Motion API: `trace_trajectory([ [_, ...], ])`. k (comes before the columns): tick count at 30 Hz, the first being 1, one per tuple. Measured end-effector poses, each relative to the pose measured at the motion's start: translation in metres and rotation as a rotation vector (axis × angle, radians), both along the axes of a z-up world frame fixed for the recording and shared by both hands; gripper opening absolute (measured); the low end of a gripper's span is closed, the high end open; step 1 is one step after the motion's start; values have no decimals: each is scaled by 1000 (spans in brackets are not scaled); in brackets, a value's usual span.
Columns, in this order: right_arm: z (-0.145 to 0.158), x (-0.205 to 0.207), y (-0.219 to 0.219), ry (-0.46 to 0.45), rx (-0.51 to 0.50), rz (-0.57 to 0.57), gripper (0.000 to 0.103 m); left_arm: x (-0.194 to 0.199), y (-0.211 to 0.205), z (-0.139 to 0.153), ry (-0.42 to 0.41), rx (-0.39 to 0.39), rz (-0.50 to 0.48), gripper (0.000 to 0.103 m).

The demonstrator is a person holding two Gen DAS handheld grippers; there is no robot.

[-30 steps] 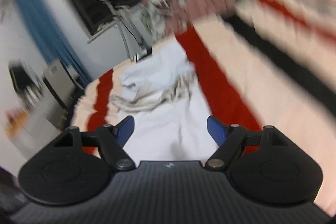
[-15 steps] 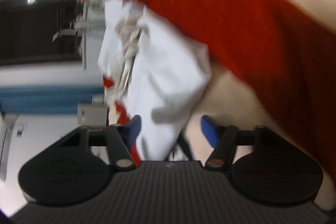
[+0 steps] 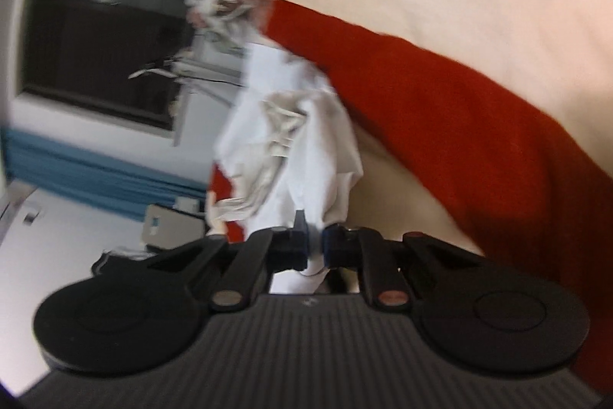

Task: Fold clothes

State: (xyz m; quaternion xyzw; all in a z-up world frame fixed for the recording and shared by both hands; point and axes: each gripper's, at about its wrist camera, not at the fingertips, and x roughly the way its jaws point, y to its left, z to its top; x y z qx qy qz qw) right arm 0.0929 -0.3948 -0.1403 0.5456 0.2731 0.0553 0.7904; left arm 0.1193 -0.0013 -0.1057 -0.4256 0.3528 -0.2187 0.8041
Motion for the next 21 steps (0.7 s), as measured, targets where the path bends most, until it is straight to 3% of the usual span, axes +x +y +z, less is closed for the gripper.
trace_trajectory([
  [9,54,-95,6,-146,-55,92,10,-101,22,61,-124,12,-22,6],
  [17,78,-190,15,-194,-135,137,10,-227,41,77,-146,39,-21,6],
  [21,79,-208,17,-190,-173,126,10,-243,41,79,-145,40,-32,6],
])
